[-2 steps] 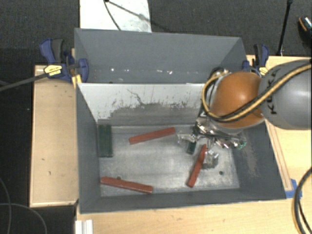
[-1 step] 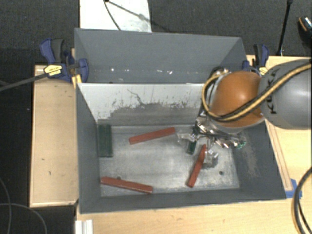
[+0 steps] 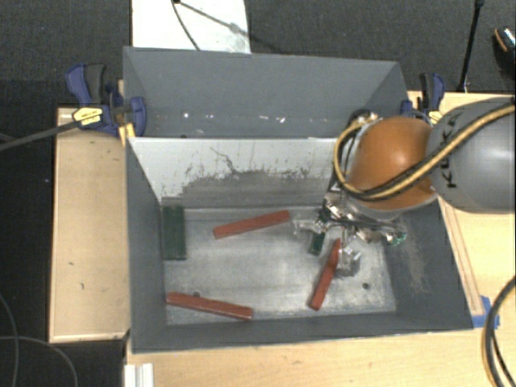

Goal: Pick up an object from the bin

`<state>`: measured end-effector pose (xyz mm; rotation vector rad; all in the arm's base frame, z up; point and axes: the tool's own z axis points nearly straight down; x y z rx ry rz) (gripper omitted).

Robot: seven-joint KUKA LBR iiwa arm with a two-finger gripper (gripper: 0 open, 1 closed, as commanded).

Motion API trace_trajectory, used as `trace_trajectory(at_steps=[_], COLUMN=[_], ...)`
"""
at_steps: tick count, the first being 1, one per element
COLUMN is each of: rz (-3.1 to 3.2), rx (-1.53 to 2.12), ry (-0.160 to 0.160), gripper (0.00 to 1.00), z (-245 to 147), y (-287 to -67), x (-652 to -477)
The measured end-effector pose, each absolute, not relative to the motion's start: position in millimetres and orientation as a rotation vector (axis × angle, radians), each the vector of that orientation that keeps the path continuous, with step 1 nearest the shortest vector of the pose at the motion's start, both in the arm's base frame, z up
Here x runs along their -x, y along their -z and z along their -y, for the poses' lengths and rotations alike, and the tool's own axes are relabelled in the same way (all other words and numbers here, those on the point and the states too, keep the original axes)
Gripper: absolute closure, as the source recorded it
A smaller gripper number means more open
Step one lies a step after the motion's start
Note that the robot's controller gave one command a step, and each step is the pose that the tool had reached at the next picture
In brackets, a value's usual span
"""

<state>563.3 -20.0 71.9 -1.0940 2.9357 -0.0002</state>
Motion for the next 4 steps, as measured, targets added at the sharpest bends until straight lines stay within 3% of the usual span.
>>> trace_trajectory(at_steps=[1,2,3,4], rz=[-2.937,-2.939,-2.944,-2.95], rx=[1.086,1.083,1.073,1.062], ry=[0.0,0.001,0.004,0.002], gripper=[0.0,1.0,1.0,1.0], z=[20,20,20,19], y=[-72,-73,-134,-164], x=[-564.6,-564.7,-566.7,-568.3])
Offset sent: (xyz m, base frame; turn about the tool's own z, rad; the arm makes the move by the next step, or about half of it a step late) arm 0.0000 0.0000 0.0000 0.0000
